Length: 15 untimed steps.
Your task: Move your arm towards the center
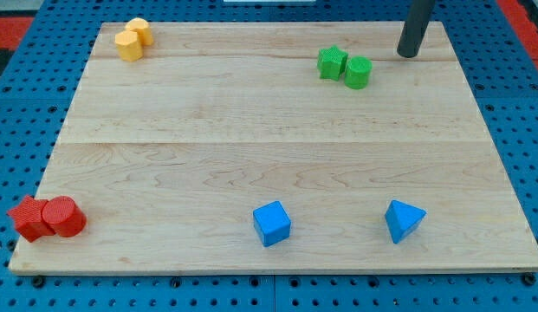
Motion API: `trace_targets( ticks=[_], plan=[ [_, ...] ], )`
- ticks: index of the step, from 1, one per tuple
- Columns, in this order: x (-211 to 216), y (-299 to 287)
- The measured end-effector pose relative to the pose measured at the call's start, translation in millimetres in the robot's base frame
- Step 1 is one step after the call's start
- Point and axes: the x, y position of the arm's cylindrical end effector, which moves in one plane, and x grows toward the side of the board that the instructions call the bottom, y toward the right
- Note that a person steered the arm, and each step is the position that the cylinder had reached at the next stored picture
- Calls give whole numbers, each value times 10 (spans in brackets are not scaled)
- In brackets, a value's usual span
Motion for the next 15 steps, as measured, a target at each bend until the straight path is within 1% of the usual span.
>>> trace_targets(
  ticks=[3,4,5,6,10,12,13,14,15],
  plan=[
    [-6,-13],
    [-47,-168],
    [-172,-559],
    [-174,-715],
    [-199,-584],
    [-233,-623],
    [-306,-943],
    [-387,-1384],
    [-322,-1466]
  ],
)
